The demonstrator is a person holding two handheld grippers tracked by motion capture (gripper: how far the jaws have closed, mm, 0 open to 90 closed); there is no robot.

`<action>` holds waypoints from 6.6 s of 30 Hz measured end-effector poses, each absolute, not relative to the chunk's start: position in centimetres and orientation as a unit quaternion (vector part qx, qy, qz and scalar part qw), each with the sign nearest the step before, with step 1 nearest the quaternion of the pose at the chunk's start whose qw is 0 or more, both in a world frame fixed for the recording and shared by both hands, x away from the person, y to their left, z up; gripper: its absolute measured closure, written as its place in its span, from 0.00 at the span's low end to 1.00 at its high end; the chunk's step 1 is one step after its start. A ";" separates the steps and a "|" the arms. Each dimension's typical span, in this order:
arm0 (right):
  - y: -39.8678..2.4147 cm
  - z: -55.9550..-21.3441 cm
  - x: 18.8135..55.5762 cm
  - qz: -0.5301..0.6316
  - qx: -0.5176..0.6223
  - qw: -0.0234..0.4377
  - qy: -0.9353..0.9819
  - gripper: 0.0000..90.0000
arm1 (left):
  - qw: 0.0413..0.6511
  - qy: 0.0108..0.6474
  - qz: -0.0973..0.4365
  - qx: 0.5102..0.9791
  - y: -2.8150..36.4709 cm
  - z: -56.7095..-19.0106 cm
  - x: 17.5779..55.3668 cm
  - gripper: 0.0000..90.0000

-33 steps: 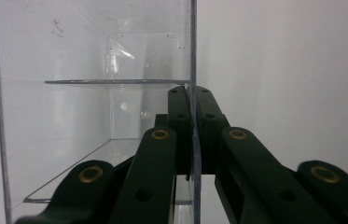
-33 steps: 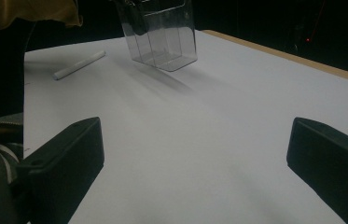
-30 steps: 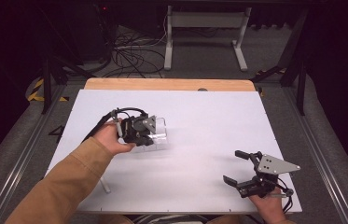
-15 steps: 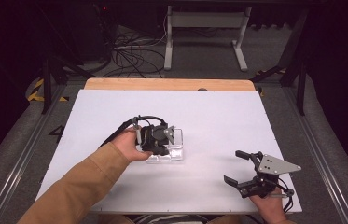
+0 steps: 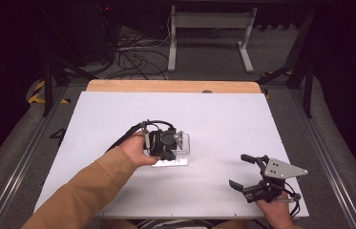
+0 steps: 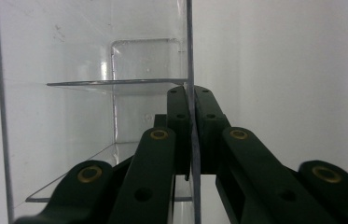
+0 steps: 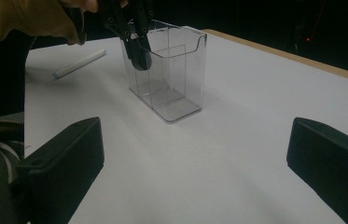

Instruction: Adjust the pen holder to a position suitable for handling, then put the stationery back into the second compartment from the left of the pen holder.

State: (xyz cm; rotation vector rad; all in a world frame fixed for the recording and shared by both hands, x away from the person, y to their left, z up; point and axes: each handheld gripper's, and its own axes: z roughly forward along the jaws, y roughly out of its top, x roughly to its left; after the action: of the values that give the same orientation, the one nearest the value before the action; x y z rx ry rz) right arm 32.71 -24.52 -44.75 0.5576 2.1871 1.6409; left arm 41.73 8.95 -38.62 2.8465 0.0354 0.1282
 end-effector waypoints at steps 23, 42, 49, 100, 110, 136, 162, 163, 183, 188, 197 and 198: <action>-24.6 -44.7 32.6 0.582 0.197 0.176 0.769 0.05 | 0.214 0.043 0.063 0.974 11.1 -35.9 41.4 0.61; -24.5 -44.7 32.6 0.581 0.199 0.177 0.769 0.05 | 0.321 0.107 0.112 0.934 14.6 -32.9 39.9 0.17; -24.7 -44.7 32.5 0.583 0.201 0.177 0.767 0.05 | 0.345 0.119 0.135 0.921 15.6 -32.1 39.5 0.12; -24.1 -44.6 33.0 0.585 0.188 0.170 0.771 0.05 | 0.449 0.365 0.179 0.795 27.2 -33.2 34.1 0.22; -24.0 -44.6 32.8 0.585 0.190 0.171 0.770 0.05 | 0.437 0.447 0.195 0.756 27.7 -34.5 33.0 0.16; -24.1 -44.5 32.7 0.587 0.187 0.169 0.770 0.05 | 0.327 0.575 0.131 0.739 27.7 -37.0 33.2 0.13; -24.4 -44.1 32.2 0.600 0.175 0.167 0.763 0.05 | 0.264 0.645 0.102 0.710 29.5 -41.6 33.4 0.31; -24.5 -44.1 32.1 0.600 0.175 0.167 0.762 0.05 | 0.262 0.645 0.099 0.711 29.6 -41.8 33.4 0.32; -24.5 -44.1 32.0 0.601 0.175 0.169 0.761 0.05 | 0.244 0.655 0.048 0.713 29.8 -43.2 33.8 0.53; -24.5 -44.0 32.0 0.602 0.175 0.169 0.761 0.05 | 0.233 0.664 0.049 0.709 29.6 -43.3 34.0 0.56; -24.5 -44.0 32.0 0.602 0.174 0.170 0.761 0.05 | 0.212 0.685 0.042 0.696 28.9 -43.7 34.3 0.58; -24.5 -44.0 31.9 0.602 0.175 0.170 0.761 0.05 | 0.209 0.682 0.041 0.700 29.0 -43.7 34.4 0.59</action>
State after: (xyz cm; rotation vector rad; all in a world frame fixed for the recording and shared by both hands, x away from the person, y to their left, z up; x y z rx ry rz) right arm 31.94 -24.53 -44.02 0.4978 2.1616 1.7097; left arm 34.35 28.96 -43.68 1.9469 1.8976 0.1154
